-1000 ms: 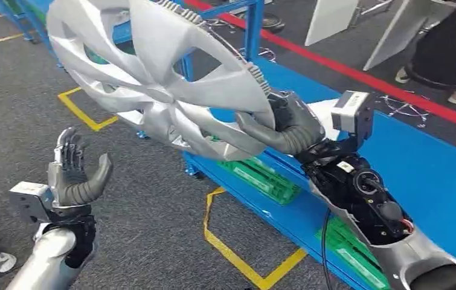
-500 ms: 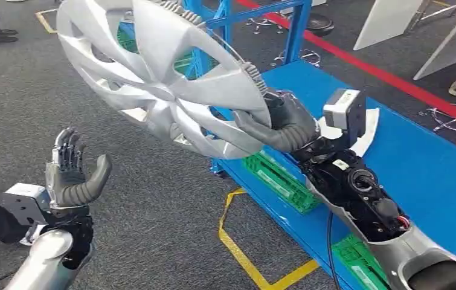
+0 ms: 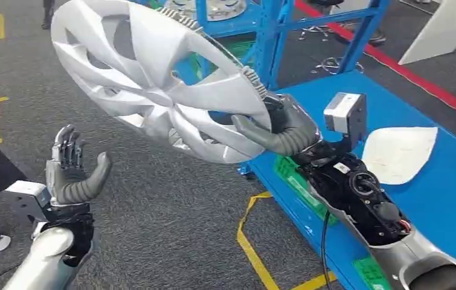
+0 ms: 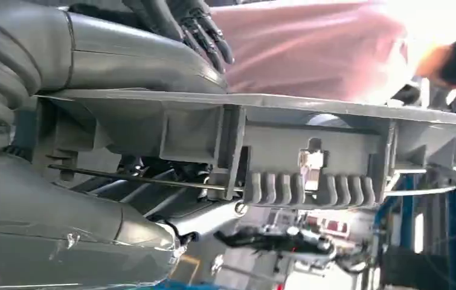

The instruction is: Take the parts from the cabinet and place them on the table.

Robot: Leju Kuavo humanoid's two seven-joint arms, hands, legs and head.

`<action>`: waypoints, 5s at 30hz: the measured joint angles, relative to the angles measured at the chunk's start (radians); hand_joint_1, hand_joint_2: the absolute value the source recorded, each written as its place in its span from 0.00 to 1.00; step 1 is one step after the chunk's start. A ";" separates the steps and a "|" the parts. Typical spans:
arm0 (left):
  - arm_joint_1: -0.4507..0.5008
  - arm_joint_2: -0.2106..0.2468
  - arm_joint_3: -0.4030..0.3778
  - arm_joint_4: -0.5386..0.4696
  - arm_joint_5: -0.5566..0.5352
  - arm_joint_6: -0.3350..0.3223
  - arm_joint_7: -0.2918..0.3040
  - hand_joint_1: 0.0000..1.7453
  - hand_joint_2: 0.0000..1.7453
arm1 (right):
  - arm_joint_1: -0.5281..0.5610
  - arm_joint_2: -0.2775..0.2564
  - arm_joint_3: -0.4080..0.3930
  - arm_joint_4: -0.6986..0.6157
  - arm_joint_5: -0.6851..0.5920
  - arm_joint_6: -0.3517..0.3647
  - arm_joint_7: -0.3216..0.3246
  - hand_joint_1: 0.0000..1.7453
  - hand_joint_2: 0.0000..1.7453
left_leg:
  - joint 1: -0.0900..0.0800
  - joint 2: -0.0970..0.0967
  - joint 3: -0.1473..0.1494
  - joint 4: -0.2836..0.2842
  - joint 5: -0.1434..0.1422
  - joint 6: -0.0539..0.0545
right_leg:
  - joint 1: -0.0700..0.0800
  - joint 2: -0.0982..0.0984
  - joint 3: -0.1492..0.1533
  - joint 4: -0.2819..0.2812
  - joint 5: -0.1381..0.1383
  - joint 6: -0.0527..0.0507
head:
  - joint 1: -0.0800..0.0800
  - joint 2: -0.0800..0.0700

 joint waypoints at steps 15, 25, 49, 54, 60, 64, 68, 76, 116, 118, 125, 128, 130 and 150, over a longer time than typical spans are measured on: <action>0.004 0.008 0.003 -0.001 -0.006 0.005 -0.001 0.00 1.00 | -0.035 0.000 0.004 0.010 -0.007 0.007 -0.006 1.00 1.00 | 0.000 0.000 -0.128 0.236 -0.109 -0.050 | -0.002 -0.008 0.112 -0.282 0.165 -0.043 | -0.013 0.000; 0.008 0.012 0.003 -0.002 -0.006 0.006 0.015 0.00 1.00 | -0.028 0.000 0.007 0.011 -0.005 0.006 -0.005 1.00 1.00 | -0.009 0.057 -0.018 0.009 0.002 -0.026 | 0.009 -0.118 0.136 -0.283 0.136 -0.011 | -0.021 0.000; 0.010 0.010 0.003 -0.009 -0.003 0.016 0.017 0.00 1.00 | -0.013 0.001 0.003 0.010 -0.005 0.002 -0.006 1.00 1.00 | 0.000 0.000 -0.153 0.274 -0.122 -0.045 | -0.002 -0.003 0.111 -0.289 0.170 -0.039 | -0.011 0.000; 0.014 0.015 0.003 -0.012 0.000 0.032 0.017 0.00 1.00 | -0.003 0.001 0.002 0.010 -0.003 0.001 -0.001 1.00 1.00 | 0.009 0.043 -0.061 0.091 -0.001 -0.052 | -0.005 -0.071 0.121 -0.287 0.158 -0.030 | -0.028 0.000; 0.024 0.028 0.006 -0.034 -0.004 0.051 0.019 0.00 1.00 | 0.005 0.000 0.000 0.007 0.002 -0.004 0.001 1.00 1.00 | -0.001 0.033 -0.008 0.003 0.002 -0.011 | 0.004 -0.126 0.142 -0.287 0.133 0.006 | -0.024 0.000; 0.027 0.030 0.006 -0.043 -0.005 0.051 0.018 0.00 1.00 | 0.011 0.000 -0.001 0.008 0.001 -0.005 0.001 1.00 1.00 | 0.002 -0.007 -0.002 0.002 -0.001 0.006 | -0.001 -0.005 0.016 -0.010 -0.002 0.011 | 0.001 0.000; 0.032 0.032 0.006 -0.045 -0.018 0.071 0.020 0.00 1.00 | 0.022 0.000 -0.001 0.008 0.002 -0.006 0.002 1.00 1.00 | -0.002 -0.064 0.003 0.005 -0.003 0.007 | 0.000 0.004 0.003 -0.033 0.071 0.000 | 0.009 0.000; 0.074 0.049 0.008 -0.100 -0.069 0.107 0.039 0.00 1.00 | 0.030 0.000 -0.013 0.004 0.003 -0.010 0.003 1.00 1.00 | -0.005 -0.112 -0.017 0.019 -0.006 -0.029 | -0.009 0.029 0.128 -0.289 0.159 -0.026 | 0.018 0.000; 0.109 0.081 0.028 -0.233 -0.096 0.098 0.097 0.00 1.00 | 0.047 -0.003 -0.063 0.035 0.032 0.013 0.008 1.00 1.00 | 0.007 0.091 -0.021 0.035 0.004 -0.052 | -0.005 -0.083 0.144 -0.298 0.144 -0.016 | -0.031 0.000; 0.101 0.078 0.027 -0.233 -0.095 0.092 0.096 0.00 1.00 | 0.046 -0.003 -0.066 0.037 0.035 0.011 0.008 1.00 1.00 | -0.001 0.084 -0.013 0.009 -0.006 -0.031 | 0.007 -0.104 0.145 -0.295 0.136 -0.005 | -0.029 0.000; 0.082 0.066 0.027 -0.222 -0.087 0.080 0.084 0.00 1.00 | 0.053 -0.003 -0.074 0.043 0.037 0.000 0.005 1.00 1.00 | 0.005 0.004 -0.006 0.005 -0.009 0.007 | -0.002 -0.004 0.036 -0.034 -0.012 0.016 | 0.005 0.000; 0.082 0.062 0.026 -0.212 -0.084 0.079 0.083 0.00 1.00 | 0.065 -0.003 -0.073 0.045 0.037 -0.005 0.004 1.00 1.00 | 0.002 -0.041 -0.001 0.008 -0.011 0.009 | -0.001 0.002 -0.017 0.037 0.007 0.013 | 0.010 0.000; 0.079 0.060 0.026 -0.208 -0.084 0.079 0.082 0.00 1.00 | 0.066 -0.003 -0.074 0.048 0.040 -0.005 0.004 1.00 1.00 | 0.002 -0.070 0.003 0.012 -0.015 0.006 | -0.003 0.014 0.042 -0.122 0.111 0.005 | 0.018 0.000; 0.069 0.058 0.024 -0.178 -0.049 0.112 0.076 0.00 1.00 | 0.038 -0.002 -0.060 0.074 0.031 0.010 -0.010 1.00 1.00 | -0.003 0.031 -0.016 0.021 -0.019 -0.023 | 0.001 -0.078 0.132 -0.286 0.135 0.007 | -0.022 0.000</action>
